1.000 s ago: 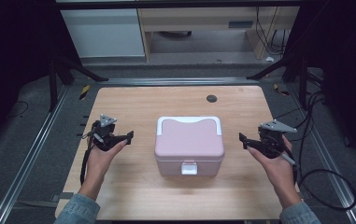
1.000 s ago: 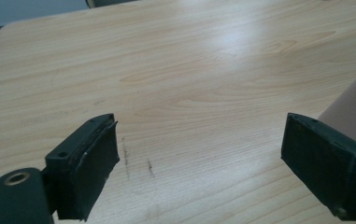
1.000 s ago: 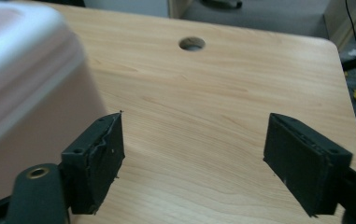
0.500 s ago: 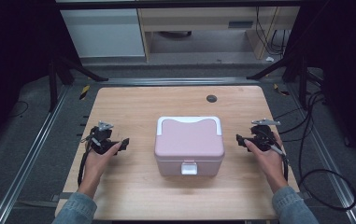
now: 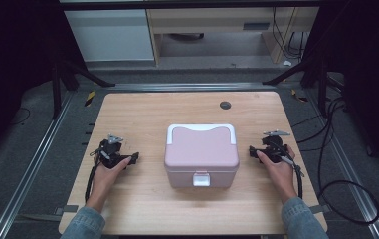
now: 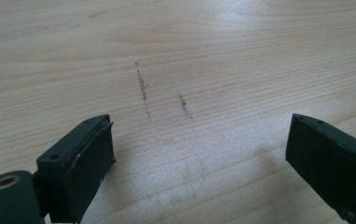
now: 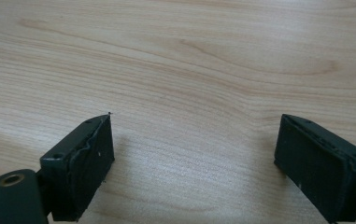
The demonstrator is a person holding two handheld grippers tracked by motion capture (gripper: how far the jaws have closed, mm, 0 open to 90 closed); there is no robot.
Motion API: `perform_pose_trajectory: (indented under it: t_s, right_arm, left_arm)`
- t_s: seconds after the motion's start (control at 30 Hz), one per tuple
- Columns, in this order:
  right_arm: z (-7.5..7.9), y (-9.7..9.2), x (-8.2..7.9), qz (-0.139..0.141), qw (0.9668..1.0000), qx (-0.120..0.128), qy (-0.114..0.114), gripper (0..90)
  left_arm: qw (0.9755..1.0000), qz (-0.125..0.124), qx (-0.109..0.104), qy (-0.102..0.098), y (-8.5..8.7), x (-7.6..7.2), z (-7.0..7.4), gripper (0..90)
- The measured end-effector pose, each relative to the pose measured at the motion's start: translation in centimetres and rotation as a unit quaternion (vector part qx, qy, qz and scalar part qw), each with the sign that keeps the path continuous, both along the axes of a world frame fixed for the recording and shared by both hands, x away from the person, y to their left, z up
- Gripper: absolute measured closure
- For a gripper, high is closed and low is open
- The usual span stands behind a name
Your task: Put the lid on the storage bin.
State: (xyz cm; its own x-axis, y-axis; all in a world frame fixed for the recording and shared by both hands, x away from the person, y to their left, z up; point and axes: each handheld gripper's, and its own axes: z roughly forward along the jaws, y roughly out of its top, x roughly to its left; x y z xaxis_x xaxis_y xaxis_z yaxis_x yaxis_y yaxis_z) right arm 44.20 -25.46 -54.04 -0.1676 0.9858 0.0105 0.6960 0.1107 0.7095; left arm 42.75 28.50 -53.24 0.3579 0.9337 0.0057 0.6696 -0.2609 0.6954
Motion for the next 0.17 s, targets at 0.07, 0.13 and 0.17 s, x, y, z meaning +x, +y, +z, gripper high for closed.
perform_pose_trajectory:
  t_s: [0.07, 0.13, 0.17]
  right_arm:
    - [-0.11, 0.04, -0.02, -0.001, 1.0, 0.001, -0.005, 10.3]
    - [-0.33, 0.02, -0.08, -0.002, 0.9999, 0.003, -0.014, 8.5]
    - [-0.37, 0.02, -0.11, -0.003, 0.9999, 0.003, -0.016, 8.2]
  left_arm:
    - [0.9999, -0.005, 0.01, -0.008, -0.17, -0.04, -0.22, 5.3]
    - [0.9999, -0.003, 0.007, -0.013, -0.26, -0.08, -0.34, 4.1]
    - [0.9999, -0.004, 0.006, -0.013, -0.27, -0.08, -0.36, 3.7]
